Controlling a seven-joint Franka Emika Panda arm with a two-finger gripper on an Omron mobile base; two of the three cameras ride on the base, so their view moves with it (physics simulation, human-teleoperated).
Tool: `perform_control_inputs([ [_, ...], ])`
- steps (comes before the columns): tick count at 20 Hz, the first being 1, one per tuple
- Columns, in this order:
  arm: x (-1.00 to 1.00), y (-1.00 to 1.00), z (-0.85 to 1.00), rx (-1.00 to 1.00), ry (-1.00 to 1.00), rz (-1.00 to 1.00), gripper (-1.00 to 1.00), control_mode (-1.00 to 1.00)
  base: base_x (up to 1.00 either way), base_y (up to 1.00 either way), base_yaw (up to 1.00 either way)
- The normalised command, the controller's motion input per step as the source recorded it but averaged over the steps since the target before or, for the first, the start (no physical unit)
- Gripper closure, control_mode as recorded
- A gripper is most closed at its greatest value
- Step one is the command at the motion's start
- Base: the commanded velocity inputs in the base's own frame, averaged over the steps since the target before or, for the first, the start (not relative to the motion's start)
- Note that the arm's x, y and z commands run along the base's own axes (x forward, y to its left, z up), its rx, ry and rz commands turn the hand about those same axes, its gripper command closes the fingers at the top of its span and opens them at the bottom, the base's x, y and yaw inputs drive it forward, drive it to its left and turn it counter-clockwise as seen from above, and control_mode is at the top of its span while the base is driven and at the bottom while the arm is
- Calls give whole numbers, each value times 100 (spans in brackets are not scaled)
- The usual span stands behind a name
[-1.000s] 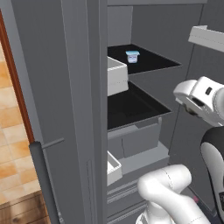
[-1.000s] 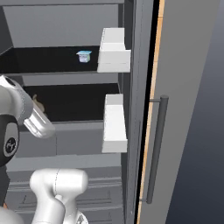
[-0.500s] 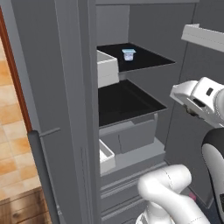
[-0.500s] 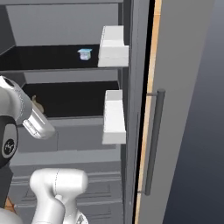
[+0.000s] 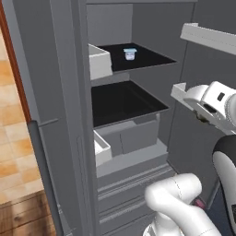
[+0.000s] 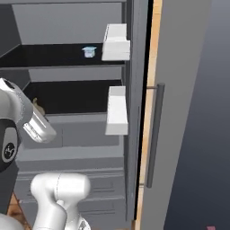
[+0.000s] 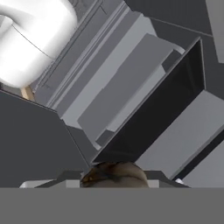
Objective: Retrieve the bottle and the shaker from the cabinet and place them next to the mixing bowl on the counter. Then add garlic from the fridge to the mixing bowl.
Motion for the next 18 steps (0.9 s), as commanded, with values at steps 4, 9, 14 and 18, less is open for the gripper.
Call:
perform_control_inputs([
  [4, 0, 0, 0, 0, 0, 0, 100, 100, -51, 1, 2],
  [9, 0, 0, 0, 0, 0, 0, 100, 100, -58, 0, 1],
  [14, 0, 0, 0, 0, 0, 0, 100, 100, -65, 3, 0],
  [18, 0, 0, 0, 0, 0, 0, 100, 100, -70, 0, 0],
])
